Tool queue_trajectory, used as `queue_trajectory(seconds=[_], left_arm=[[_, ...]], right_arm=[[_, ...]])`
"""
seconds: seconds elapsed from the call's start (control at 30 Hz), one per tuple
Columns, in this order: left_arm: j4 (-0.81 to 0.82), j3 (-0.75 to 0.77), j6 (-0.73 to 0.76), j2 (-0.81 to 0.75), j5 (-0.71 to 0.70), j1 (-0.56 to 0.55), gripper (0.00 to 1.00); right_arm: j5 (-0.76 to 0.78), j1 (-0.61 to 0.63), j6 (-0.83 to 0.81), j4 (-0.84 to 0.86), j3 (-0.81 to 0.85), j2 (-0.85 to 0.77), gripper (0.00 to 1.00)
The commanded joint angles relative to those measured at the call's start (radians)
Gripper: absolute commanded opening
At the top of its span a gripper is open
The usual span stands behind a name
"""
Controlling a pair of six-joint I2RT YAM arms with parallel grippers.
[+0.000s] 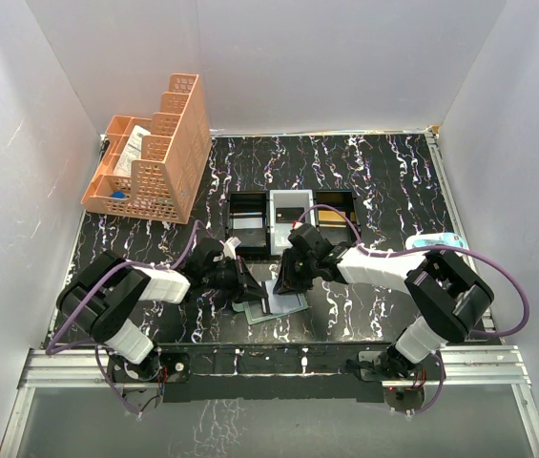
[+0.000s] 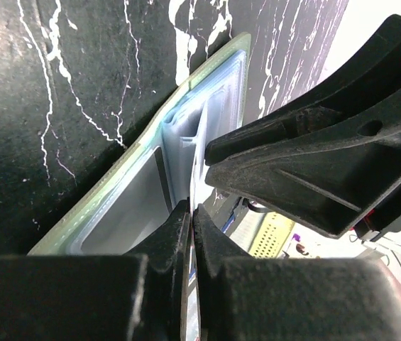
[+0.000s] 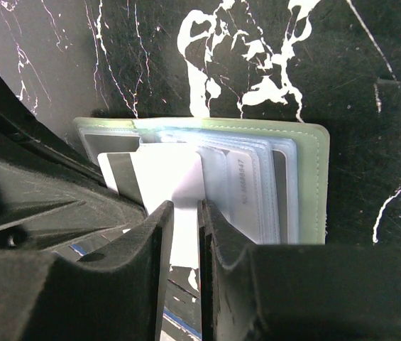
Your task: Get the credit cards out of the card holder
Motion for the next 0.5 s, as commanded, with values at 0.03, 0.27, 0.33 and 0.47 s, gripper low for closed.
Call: queue_trajectory(seconds=[0.03,0.27,0.33,0.47], left_arm=[[-0.127,0.0,0.057,-0.106,-0.046,0.006,0.0],[-0.417,0.045,0.197,-0.264,-0.122,0.01,0.0],[-0.464,0.06,0.221,-0.299,-0.135,0.011,0.0],[-0.502,0.093,0.247,-0.379,-0.136,0.016,0.0]], right_arm=[[0.118,-0.001,-0.023,-0.089,-0.021,0.003,0.2],[0.125,-0.004,-0.048,-0.094,0.005,-0.015,0.21],[0.116,-0.004,-0.067,-0.091,0.021,-0.03,0.23],[0.104,-0.005,-0.088,-0.067,0.052,-0.119,0.35]])
